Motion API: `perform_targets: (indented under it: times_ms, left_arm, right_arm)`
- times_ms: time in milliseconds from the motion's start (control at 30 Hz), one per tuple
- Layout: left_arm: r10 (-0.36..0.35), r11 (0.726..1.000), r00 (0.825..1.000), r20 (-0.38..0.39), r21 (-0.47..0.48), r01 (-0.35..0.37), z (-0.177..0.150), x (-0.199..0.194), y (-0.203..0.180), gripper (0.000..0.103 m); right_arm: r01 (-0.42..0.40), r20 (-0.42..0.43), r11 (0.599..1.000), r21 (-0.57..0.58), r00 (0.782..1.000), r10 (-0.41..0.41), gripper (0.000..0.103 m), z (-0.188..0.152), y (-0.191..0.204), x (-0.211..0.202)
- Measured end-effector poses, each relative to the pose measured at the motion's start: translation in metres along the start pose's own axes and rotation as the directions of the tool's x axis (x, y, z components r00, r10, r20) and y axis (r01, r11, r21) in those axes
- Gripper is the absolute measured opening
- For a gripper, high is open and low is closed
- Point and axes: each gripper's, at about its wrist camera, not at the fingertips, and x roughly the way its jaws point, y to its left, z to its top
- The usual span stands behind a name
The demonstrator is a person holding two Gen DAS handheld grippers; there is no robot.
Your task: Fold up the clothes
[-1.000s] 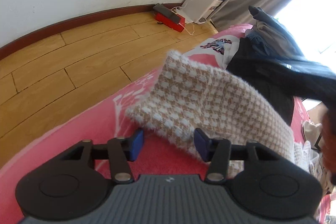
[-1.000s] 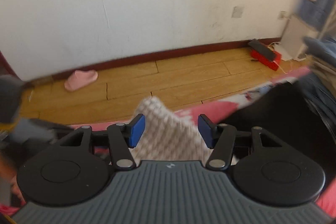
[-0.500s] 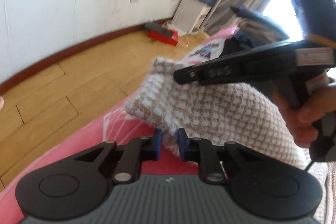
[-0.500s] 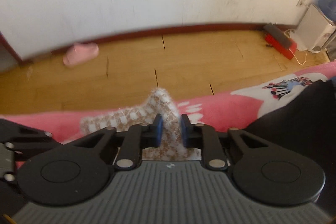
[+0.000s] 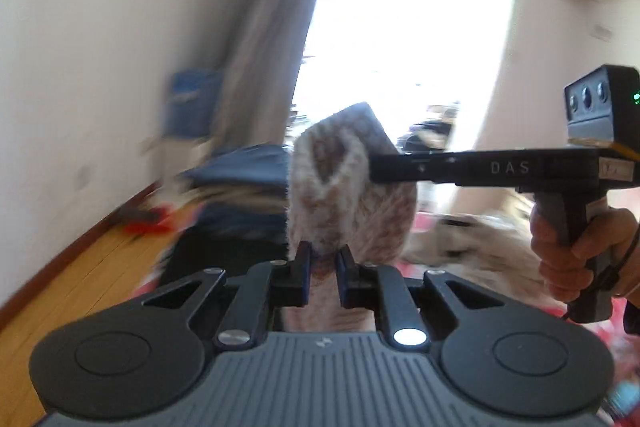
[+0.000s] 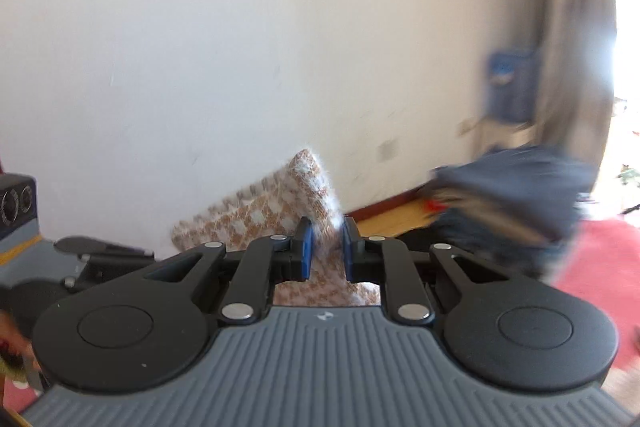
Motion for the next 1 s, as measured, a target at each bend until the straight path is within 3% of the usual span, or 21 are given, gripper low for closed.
perform_targets:
  times_ms: [133,233,300,333,400,467,500,567,600,633,700,733,800,867,1000]
  left_arm:
    - [-0.151,0.973,0.985,-0.078,0.166,0.162,-0.012,-0.013,-0.082,0.014]
    - [-0.231,0.930,0.941,-0.247,0.227,0.288,-0.046,-0.018,-0.130,0.015]
    - [-0.245,0.901,0.880,-0.407,0.239,0.362,-0.082,-0.017,-0.155,0.020]
    - [-0.241,0.885,0.833,-0.498,0.239,0.399,-0.103,-0.014,-0.167,0.028]
    - [-0.195,0.868,0.736,-0.648,0.236,0.437,-0.150,-0.006,-0.175,0.030]
    - [-0.142,0.865,0.647,-0.749,0.224,0.450,-0.182,0.005,-0.162,0.030]
    - [-0.129,0.868,0.622,-0.773,0.215,0.448,-0.192,0.003,-0.158,0.030]
    - [-0.126,0.901,0.585,-0.801,0.154,0.405,-0.199,0.001,-0.141,0.031]
    - [-0.139,0.923,0.571,-0.809,0.104,0.371,-0.198,0.001,-0.133,0.032]
    - [-0.153,0.944,0.568,-0.809,0.051,0.327,-0.195,0.000,-0.126,0.035]
    - [-0.185,0.971,0.579,-0.794,-0.057,0.232,-0.192,0.008,-0.115,0.046]
    - [-0.202,0.976,0.589,-0.783,-0.111,0.186,-0.188,0.016,-0.111,0.049]
    - [-0.243,0.969,0.602,-0.761,-0.212,0.124,-0.188,0.037,-0.104,0.052]
    - [-0.274,0.957,0.606,-0.746,-0.274,0.095,-0.192,0.060,-0.101,0.054]
    - [-0.319,0.937,0.586,-0.745,-0.342,0.074,-0.204,0.095,-0.104,0.054]
  right_arm:
    - [0.115,0.052,0.990,0.087,0.991,-0.120,0.013,-0.044,-0.008,-0.120]
    - [0.198,0.033,0.966,0.164,0.978,-0.206,0.013,-0.102,0.007,-0.186]
    - [0.252,-0.013,0.940,0.232,0.967,-0.256,0.014,-0.149,0.017,-0.214]
    - [0.287,-0.061,0.918,0.275,0.958,-0.281,0.016,-0.175,0.020,-0.224]
    - [0.341,-0.169,0.868,0.361,0.939,-0.299,0.016,-0.232,0.025,-0.238]
    - [0.410,-0.324,0.801,0.436,0.902,-0.285,0.016,-0.283,0.030,-0.241]
    - [0.442,-0.385,0.761,0.474,0.882,-0.272,0.016,-0.304,0.033,-0.244]
    - [0.445,-0.378,0.668,0.596,0.890,-0.256,0.016,-0.329,0.038,-0.261]
    - [0.421,-0.343,0.621,0.662,0.906,-0.248,0.016,-0.336,0.038,-0.267]
    - [0.405,-0.318,0.590,0.699,0.914,-0.251,0.017,-0.338,0.036,-0.271]
    - [0.371,-0.271,0.531,0.762,0.927,-0.260,0.018,-0.342,0.032,-0.278]
    - [0.374,-0.271,0.531,0.760,0.926,-0.264,0.022,-0.338,0.023,-0.271]
    - [0.383,-0.282,0.533,0.755,0.922,-0.264,0.034,-0.332,0.008,-0.255]
    - [0.396,-0.301,0.530,0.750,0.917,-0.261,0.040,-0.330,-0.004,-0.245]
    - [0.431,-0.355,0.504,0.748,0.902,-0.245,0.041,-0.332,-0.026,-0.217]
